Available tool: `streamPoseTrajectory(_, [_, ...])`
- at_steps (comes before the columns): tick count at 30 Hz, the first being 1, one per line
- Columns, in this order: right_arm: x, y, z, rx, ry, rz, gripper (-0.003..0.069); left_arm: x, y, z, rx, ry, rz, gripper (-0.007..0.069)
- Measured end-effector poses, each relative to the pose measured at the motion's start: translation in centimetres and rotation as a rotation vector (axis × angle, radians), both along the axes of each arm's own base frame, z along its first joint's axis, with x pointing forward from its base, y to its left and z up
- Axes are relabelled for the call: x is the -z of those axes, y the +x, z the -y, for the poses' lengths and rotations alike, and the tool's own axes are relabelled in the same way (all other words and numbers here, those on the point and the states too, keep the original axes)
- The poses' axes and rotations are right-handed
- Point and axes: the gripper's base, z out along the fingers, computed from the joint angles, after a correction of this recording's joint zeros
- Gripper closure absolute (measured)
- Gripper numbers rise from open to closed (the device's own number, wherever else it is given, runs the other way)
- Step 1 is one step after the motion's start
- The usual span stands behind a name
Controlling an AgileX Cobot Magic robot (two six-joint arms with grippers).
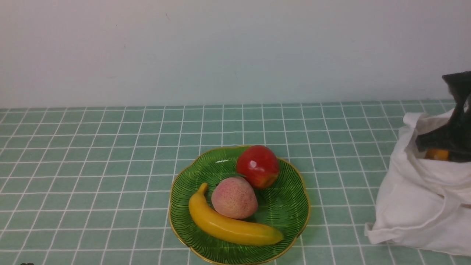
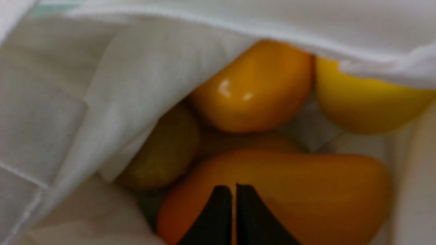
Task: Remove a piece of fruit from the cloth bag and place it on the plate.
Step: Use the right arm to grab a kiwi from the bag
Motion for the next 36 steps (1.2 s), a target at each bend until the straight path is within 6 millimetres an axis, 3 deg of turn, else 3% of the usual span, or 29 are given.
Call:
streamPoseTrajectory(4, [0.6, -0.6, 0.7, 0.000, 0.096, -0.093, 0.0536, 0.0, 0.0, 0.0, 0.000, 0.000, 0.000, 0.0632])
streamPoseTrajectory(6, [0.8, -1.1, 0.9, 0.003, 0.139, -0.151, 0.0457, 0.0, 0.0, 0.0, 0.000, 0.000, 0.000, 0.0632])
streamPoseTrajectory(8, [0.8, -1.5, 0.8, 0.018, 0.167, -0.186, 0.0332, 0.0, 0.0, 0.0, 0.000, 0.000, 0.000, 0.0632])
streamPoseTrajectory(9, [0.8, -1.5, 0.8, 0.018, 0.167, -0.187, 0.0323, 0.0, 0.0, 0.0, 0.000, 0.000, 0.000, 0.0632])
streamPoseTrajectory(13, [0.8, -1.5, 0.8, 0.028, 0.169, -0.192, 0.0148, 0.0, 0.0, 0.0, 0.000, 0.000, 0.000, 0.0632])
streamPoseTrajectory(16, [0.8, -1.2, 1.1, 0.044, 0.143, -0.159, 0.0071, 0.0, 0.0, 0.0, 0.000, 0.000, 0.000, 0.0632])
streamPoseTrajectory(22, [0.5, 0.1, 2.3, 0.090, 0.015, 0.001, 0.0039, 0.0, 0.0, 0.0, 0.000, 0.000, 0.000, 0.0632])
streamPoseTrajectory(28, [0.6, 1.1, 2.5, 0.083, 0.001, 0.098, 0.0046, 0.0, 0.0, 0.0, 0.000, 0.000, 0.000, 0.0632])
streamPoseTrajectory(36, [3.2, 2.7, 2.5, 0.045, -0.003, 0.117, 0.0065, 0.0, 0.0, 0.0, 0.000, 0.000, 0.000, 0.0632])
